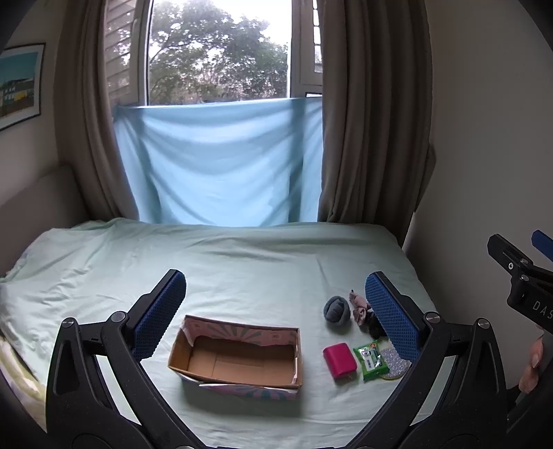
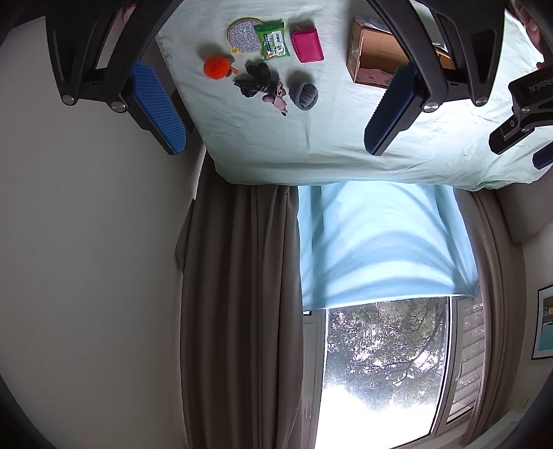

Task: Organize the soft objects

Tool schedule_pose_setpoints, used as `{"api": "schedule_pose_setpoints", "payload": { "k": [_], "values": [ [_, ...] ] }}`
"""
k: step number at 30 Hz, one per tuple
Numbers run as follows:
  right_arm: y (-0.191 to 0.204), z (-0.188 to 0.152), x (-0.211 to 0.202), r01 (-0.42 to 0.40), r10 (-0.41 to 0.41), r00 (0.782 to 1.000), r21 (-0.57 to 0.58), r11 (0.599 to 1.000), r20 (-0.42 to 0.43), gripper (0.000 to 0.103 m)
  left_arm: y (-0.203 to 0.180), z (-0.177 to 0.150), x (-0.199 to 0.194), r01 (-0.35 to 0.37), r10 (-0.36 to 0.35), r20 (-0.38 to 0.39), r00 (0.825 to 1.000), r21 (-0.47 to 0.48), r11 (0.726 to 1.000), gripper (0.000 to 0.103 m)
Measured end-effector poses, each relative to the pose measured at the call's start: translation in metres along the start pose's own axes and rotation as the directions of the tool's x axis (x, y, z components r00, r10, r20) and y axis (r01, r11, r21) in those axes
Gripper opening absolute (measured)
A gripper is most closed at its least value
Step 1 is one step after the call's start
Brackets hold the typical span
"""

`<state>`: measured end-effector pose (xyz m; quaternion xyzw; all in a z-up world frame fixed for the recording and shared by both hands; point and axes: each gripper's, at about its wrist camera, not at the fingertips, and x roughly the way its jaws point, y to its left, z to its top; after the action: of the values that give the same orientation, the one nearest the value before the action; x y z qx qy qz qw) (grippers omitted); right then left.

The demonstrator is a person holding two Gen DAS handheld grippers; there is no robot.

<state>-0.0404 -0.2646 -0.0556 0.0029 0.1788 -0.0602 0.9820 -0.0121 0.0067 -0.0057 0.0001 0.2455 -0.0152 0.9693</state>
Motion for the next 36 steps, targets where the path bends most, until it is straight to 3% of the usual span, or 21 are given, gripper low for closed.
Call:
{"api": "schedule_pose_setpoints", "payload": {
  "k": [25, 36],
  "values": [
    [-0.005, 0.0, 0.007, -0.004, 0.004, 1.0, 0.009, 1.0, -0.001, 0.103, 0.0, 0.001, 0.007, 0.022, -0.023, -0.022, 1.0, -0.017, 1.0, 0.103],
    [-0.02, -0.004, 0.025, -0.021, 0.022, 0.999, 0.032, 0.999, -0.033, 0.103, -0.016, 0.003, 0.025, 0.014, -0.015, -0.08, 0.997, -0.014, 1.0, 0.103]
  ]
}}
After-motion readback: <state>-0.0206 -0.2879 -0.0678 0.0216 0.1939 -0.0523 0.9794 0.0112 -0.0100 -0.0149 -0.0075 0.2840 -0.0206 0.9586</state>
